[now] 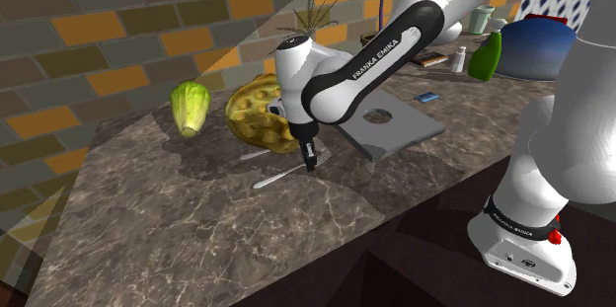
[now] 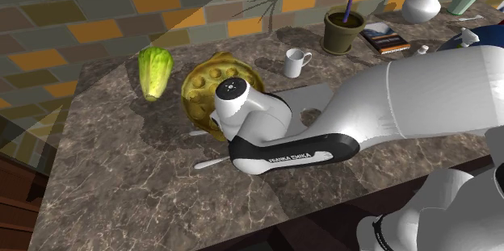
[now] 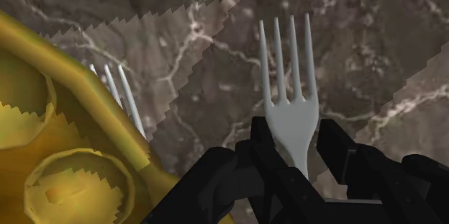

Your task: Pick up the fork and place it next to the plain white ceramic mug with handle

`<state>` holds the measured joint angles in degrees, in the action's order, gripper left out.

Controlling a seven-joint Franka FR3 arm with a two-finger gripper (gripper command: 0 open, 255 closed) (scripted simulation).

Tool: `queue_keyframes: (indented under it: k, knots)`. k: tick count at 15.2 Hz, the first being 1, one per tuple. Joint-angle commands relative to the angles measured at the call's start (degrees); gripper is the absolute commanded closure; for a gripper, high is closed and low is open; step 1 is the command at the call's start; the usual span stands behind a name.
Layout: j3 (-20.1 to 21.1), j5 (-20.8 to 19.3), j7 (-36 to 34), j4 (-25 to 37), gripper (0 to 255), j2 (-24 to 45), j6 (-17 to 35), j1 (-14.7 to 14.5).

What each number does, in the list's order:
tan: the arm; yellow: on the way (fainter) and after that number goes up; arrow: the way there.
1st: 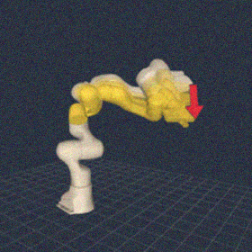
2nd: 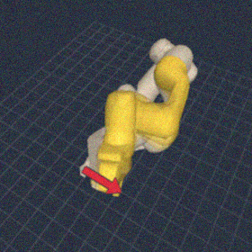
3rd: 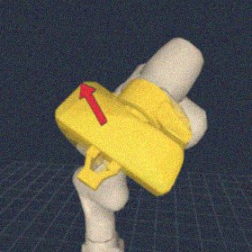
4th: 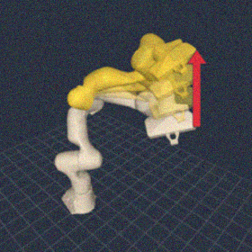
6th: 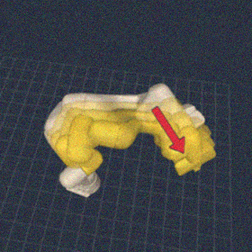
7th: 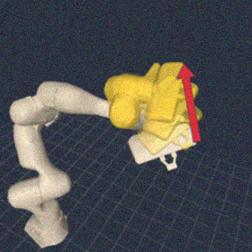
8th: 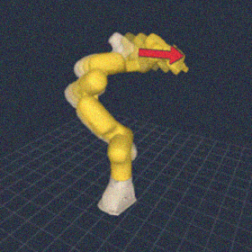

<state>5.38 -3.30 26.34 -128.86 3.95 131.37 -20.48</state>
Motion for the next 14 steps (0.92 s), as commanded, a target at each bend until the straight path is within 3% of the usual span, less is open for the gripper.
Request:
queue_keyframes:
  k: [1, 8, 14]
  knots:
    - [0.1, 0.0, 0.0, -0.1, 255, 0.2, 0.0, 0.0]
    - [0.0, 0.0, 0.1, -0.2, 255, 0.1, 0.0, 0.0]
    - [0.1, 0.6, 0.5, 1.5, 255, -2.7, -4.5, 0.0]
